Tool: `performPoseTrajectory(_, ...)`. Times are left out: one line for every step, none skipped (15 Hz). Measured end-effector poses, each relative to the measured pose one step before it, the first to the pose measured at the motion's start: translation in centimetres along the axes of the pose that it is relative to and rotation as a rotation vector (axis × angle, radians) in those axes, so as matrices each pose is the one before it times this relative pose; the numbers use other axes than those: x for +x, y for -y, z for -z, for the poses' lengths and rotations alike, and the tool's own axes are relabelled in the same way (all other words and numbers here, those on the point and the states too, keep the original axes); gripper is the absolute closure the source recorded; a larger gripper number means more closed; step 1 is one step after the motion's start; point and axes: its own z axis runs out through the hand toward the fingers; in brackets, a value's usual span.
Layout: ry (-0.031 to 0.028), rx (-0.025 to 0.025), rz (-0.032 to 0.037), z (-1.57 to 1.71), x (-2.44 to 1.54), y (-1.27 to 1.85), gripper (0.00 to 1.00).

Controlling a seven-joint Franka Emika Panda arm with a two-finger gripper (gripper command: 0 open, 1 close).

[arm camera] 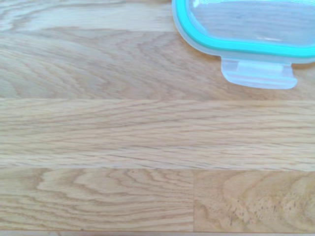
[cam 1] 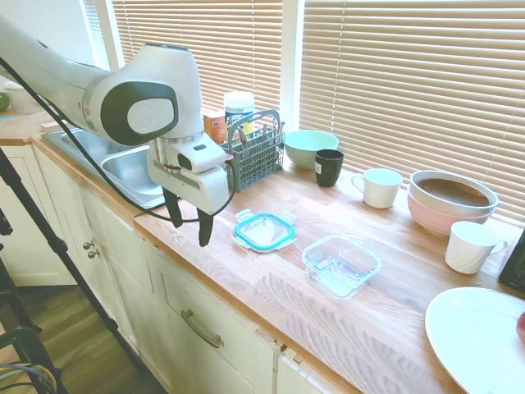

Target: Cover the lid of the food container

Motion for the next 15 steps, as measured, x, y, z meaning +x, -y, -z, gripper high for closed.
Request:
performPoseTrajectory(0.00105,-0.00111,0.00123,-0.065,0.002,0.005,0.00)
performPoseTrajectory(0.00045,-0.00117,0.00423,-0.049,-0.016,0.018,0.00)
performPoseTrajectory(0.00168,-0.00292,0.00408,-0.144,-0.088,0.153,0.00)
performPoseTrajectory(0.00167,-0.00441,0.00639,-0.207,-0.196,0.437,0.00)
performPoseTrajectory(-0.00247,-0.00481,0.00474,-0.098,-0.178,0.713,0.00)
performPoseTrajectory(-0.00817,-0.00585,0.00310,0.011,-0.075,0.963,0.00)
performPoseTrajectory(-0.01546,-0.01072,-0.00128,0.009,0.011,0.989,0.00)
performPoseTrajectory(-0.02051,-0.01592,-0.00611,-0.118,0.103,1.097,0.00)
performPoseTrajectory(-0.02015,-0.01654,-0.00851,-0.159,0.069,1.102,0.00)
performPoseTrajectory(-0.01721,-0.01384,-0.00722,-0.214,0.108,1.099,0.00)
performPoseTrajectory(-0.01566,-0.01555,-0.00781,-0.356,0.168,1.074,0.00)
performPoseTrajectory(-0.01708,-0.02007,-0.01157,-0.332,0.178,0.975,0.00)
performPoseTrajectory(-0.01528,-0.01488,-0.01135,-0.280,0.184,0.940,0.00)
performPoseTrajectory(-0.01353,-0.01497,-0.01098,-0.204,0.045,0.949,0.00)
performPoseTrajectory(-0.01121,-0.01564,-0.01148,0.044,-0.020,0.936,0.00)
